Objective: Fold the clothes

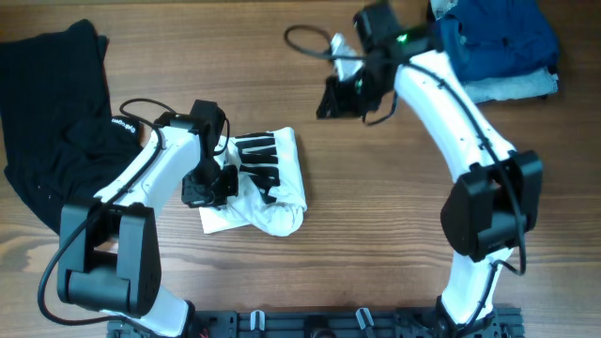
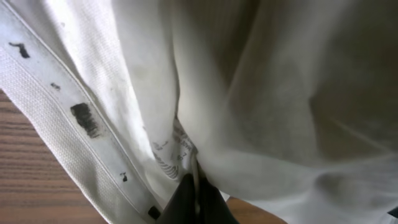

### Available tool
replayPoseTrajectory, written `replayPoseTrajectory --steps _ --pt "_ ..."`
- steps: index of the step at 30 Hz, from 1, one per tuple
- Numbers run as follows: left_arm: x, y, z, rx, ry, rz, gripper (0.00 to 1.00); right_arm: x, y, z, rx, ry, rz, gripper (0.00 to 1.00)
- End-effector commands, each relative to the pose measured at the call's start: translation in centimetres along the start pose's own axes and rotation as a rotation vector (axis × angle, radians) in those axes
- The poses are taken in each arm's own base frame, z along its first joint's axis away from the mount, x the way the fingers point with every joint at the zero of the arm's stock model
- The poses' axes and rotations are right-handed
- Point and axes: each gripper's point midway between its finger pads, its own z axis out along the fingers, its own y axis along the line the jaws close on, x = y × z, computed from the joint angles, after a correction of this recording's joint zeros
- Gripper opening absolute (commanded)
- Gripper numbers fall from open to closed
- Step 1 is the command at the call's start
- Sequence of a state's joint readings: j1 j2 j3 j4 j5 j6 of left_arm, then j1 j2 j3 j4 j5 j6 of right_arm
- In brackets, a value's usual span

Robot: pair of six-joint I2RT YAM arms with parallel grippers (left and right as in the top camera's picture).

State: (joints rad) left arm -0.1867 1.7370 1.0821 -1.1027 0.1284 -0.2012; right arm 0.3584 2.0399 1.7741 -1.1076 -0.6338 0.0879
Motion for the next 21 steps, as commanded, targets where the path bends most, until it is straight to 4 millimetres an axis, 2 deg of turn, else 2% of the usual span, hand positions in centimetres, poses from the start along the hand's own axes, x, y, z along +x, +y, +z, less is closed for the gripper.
replayPoseTrajectory --steps 1,3,7,9,13,14,16,21 --pt "-0.7 0.0 -0.7 0.005 -0.04 -0.021 0.04 2.7 5.6 2.2 -0.392 0.083 -0.027 0.04" --pt "-0.9 -0.1 -0.7 0.008 -0.049 -0.019 0.04 4.3 6.5 3.9 -0.466 0.12 -0.031 0.04" --pt "-1.3 -0.2 -0.8 0.012 -0.062 -0.018 0.04 6.5 4.9 7.2 -0.375 0.159 -0.036 0.04" --pt "-1.4 -0.2 -0.8 0.014 -0.07 -0.017 0.04 6.6 3.5 8.1 -0.313 0.152 -0.06 0.04" --pt "-1.5 -0.2 -0.8 0.015 -0.071 -0.017 0.04 6.1 -1.4 10.8 -0.098 0.143 -0.103 0.04" --pt "-1.3 -0.2 -0.8 0.013 -0.066 -0.018 0.04 6.2 -2.1 11.4 -0.083 0.149 -0.118 0.04" --pt "-0.7 0.0 -0.8 0.006 -0.041 -0.034 0.04 6.5 -4.4 12.8 -0.012 0.171 -0.118 0.04" --pt "2.1 0.6 -1.7 -0.018 0.035 -0.125 0.04 7.6 -7.1 15.9 0.003 0.223 -0.113 0.04"
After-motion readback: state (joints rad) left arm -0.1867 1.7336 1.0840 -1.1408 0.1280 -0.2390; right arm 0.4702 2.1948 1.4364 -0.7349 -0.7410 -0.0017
